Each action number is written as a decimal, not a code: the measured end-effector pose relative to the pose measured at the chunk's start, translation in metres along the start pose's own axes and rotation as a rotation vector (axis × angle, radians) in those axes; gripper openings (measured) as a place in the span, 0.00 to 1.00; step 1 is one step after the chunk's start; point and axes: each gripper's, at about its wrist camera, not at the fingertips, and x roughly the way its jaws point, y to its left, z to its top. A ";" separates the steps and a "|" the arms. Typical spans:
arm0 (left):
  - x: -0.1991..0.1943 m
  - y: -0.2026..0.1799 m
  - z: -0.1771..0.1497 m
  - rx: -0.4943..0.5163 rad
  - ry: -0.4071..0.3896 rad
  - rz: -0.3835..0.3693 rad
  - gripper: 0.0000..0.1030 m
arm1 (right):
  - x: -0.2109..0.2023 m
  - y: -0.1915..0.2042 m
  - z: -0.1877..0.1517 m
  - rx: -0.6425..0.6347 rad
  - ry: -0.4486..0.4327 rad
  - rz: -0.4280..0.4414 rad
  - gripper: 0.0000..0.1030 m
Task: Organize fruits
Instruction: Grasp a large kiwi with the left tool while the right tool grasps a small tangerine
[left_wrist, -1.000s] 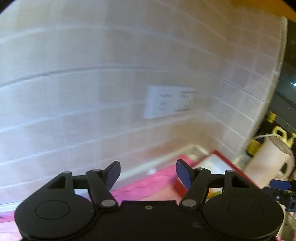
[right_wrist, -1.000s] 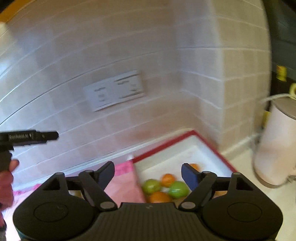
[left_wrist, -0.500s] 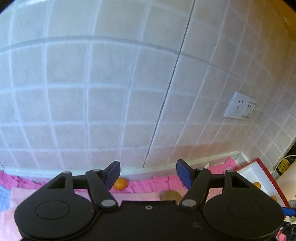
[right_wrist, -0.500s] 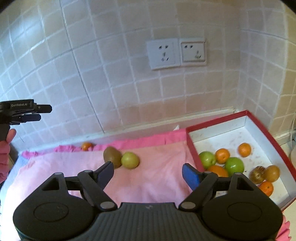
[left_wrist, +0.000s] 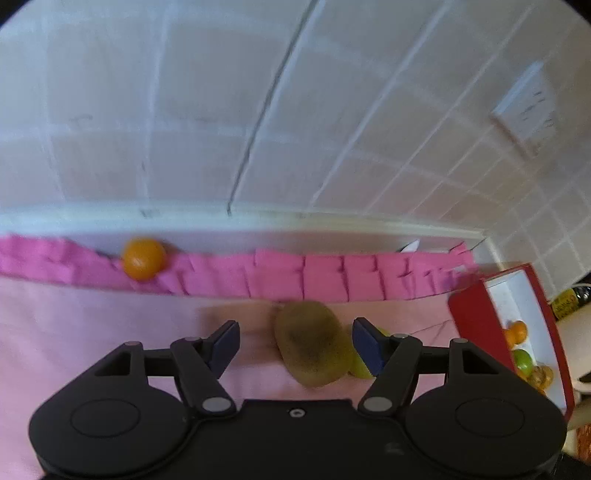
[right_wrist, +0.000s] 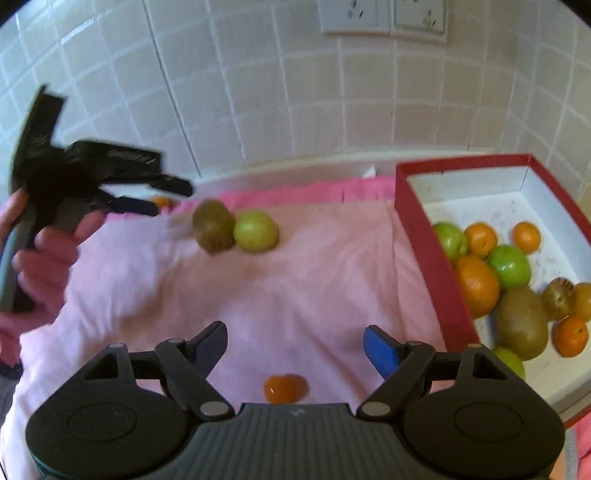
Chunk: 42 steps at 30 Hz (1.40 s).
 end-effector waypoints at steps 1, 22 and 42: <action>0.007 0.000 -0.001 -0.019 0.005 0.003 0.78 | 0.002 0.001 -0.004 -0.008 0.010 0.009 0.80; 0.039 -0.001 -0.003 -0.097 0.010 -0.033 0.78 | 0.039 0.002 -0.035 0.028 0.043 0.043 0.65; 0.037 -0.011 -0.010 -0.061 0.018 -0.030 0.77 | 0.046 0.026 -0.035 -0.087 0.059 -0.020 0.43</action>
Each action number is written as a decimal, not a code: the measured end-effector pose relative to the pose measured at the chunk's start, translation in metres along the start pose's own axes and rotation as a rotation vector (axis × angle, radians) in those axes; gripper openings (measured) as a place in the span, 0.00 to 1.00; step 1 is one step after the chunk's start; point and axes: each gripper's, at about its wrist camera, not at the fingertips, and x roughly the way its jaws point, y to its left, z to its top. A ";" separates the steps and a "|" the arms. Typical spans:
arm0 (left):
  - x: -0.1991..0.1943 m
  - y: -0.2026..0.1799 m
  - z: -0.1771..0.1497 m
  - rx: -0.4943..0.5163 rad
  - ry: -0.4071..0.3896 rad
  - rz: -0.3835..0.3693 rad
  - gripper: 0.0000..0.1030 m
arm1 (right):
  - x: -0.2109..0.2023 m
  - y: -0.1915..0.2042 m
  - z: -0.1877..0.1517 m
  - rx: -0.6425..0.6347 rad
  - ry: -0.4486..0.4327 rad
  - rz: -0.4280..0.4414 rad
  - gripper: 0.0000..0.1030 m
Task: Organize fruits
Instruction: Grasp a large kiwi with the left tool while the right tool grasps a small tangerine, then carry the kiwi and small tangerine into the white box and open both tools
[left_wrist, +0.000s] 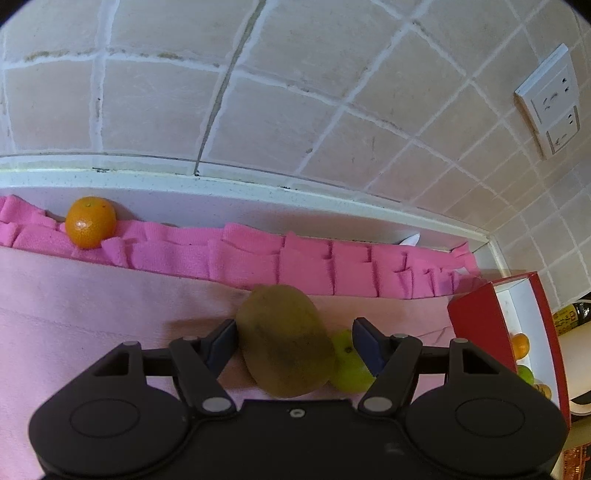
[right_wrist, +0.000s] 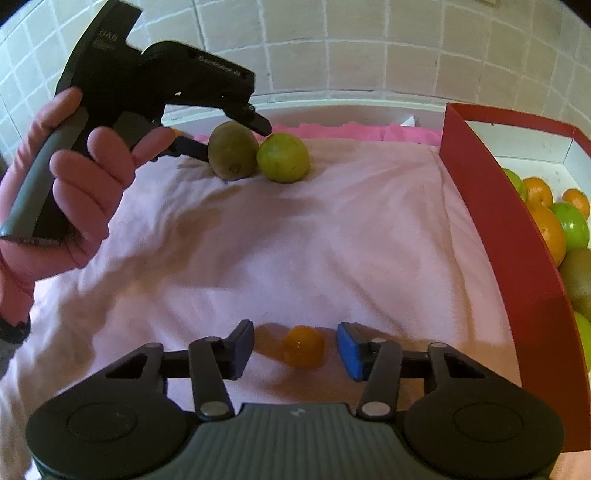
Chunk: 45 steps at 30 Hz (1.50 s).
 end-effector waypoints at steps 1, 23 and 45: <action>0.001 -0.001 0.000 0.007 -0.001 0.007 0.76 | 0.000 0.002 0.000 -0.015 0.000 -0.020 0.38; -0.064 -0.028 -0.006 0.095 -0.106 -0.006 0.63 | -0.072 -0.005 0.016 -0.016 -0.134 0.001 0.23; -0.119 -0.265 0.011 0.456 -0.254 -0.368 0.63 | -0.194 -0.211 0.012 0.278 -0.276 -0.251 0.24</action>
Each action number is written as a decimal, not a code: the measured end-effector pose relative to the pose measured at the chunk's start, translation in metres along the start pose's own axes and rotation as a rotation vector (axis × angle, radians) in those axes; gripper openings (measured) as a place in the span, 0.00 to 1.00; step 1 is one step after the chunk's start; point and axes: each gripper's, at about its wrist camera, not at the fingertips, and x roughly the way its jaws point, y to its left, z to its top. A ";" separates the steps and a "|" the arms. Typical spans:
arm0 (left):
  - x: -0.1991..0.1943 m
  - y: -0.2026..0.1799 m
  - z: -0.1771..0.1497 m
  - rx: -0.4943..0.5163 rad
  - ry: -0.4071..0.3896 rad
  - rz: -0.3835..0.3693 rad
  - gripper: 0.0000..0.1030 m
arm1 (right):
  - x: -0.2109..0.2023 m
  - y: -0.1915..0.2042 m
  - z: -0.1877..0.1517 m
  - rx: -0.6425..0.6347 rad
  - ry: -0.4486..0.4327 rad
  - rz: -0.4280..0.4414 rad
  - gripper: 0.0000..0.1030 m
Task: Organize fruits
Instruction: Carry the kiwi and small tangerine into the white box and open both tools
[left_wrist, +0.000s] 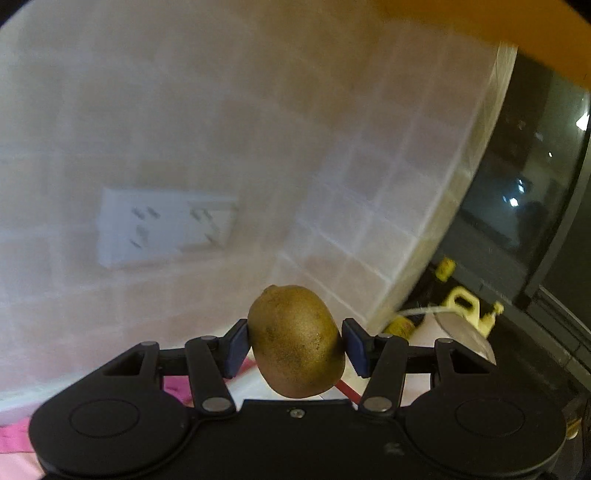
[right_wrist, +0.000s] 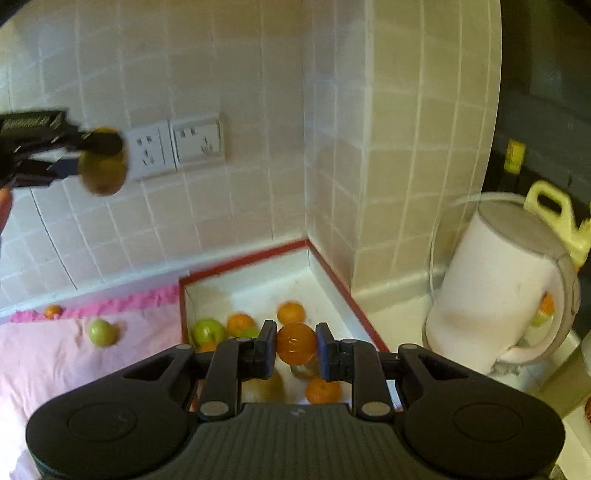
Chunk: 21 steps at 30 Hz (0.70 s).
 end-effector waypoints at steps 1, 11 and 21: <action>0.015 -0.002 -0.004 0.003 0.027 -0.002 0.63 | 0.009 -0.002 -0.003 -0.001 0.027 0.008 0.24; 0.161 0.017 -0.057 -0.083 0.304 0.014 0.52 | 0.082 0.002 -0.033 -0.033 0.260 0.075 0.24; 0.199 0.057 -0.078 -0.178 0.358 0.055 0.23 | 0.114 0.010 -0.048 -0.077 0.337 0.100 0.24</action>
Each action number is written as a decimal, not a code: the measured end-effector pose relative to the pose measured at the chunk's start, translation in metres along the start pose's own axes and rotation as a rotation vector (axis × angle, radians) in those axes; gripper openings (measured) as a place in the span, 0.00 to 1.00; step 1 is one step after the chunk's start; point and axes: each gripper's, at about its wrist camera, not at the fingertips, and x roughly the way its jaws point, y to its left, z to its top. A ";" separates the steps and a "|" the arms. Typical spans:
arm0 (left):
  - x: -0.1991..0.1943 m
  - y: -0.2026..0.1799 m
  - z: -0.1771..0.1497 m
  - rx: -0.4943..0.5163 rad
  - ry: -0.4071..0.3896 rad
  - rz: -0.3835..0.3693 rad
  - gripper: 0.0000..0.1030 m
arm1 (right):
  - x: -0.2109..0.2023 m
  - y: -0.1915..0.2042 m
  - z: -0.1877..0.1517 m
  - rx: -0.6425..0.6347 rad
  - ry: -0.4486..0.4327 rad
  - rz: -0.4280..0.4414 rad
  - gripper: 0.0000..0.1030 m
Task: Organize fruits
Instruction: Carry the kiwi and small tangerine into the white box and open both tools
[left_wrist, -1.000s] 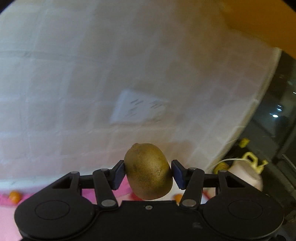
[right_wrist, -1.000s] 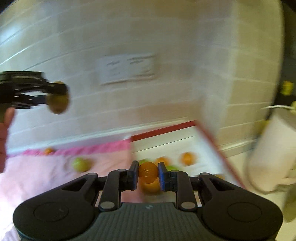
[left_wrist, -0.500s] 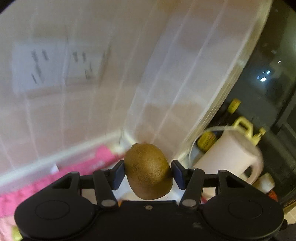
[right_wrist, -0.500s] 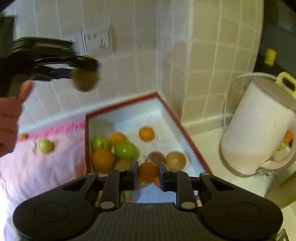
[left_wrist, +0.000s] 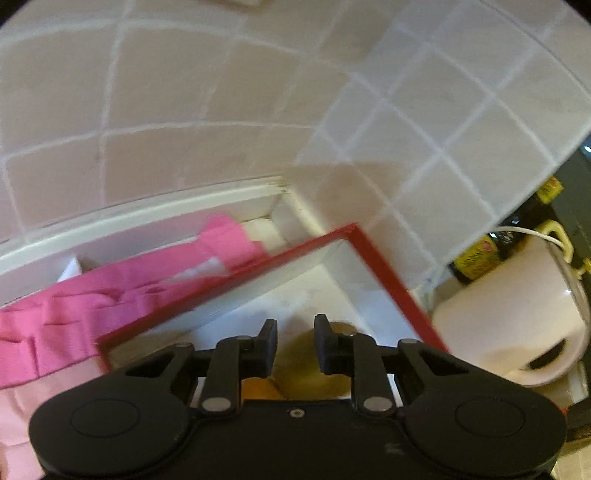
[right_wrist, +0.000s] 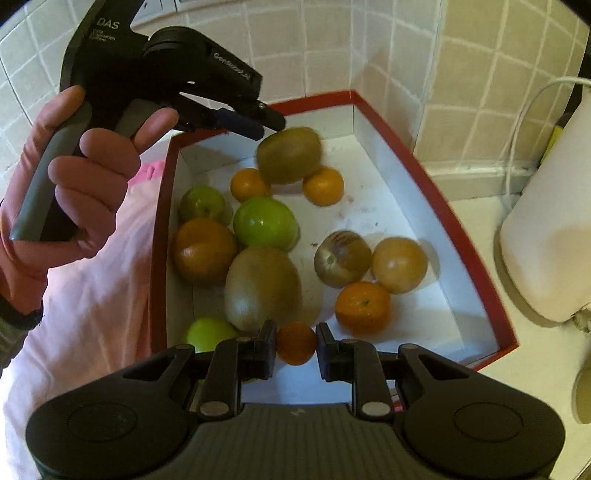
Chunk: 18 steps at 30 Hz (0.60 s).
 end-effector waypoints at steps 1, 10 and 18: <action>0.001 0.003 -0.001 0.001 0.000 0.007 0.23 | 0.001 -0.001 0.001 0.005 0.008 0.003 0.24; -0.008 -0.008 -0.005 0.093 -0.045 0.056 0.32 | 0.027 0.010 0.000 -0.072 0.110 -0.016 0.24; 0.005 -0.001 -0.006 0.069 0.006 0.063 0.38 | 0.028 0.007 0.001 -0.042 0.104 -0.024 0.28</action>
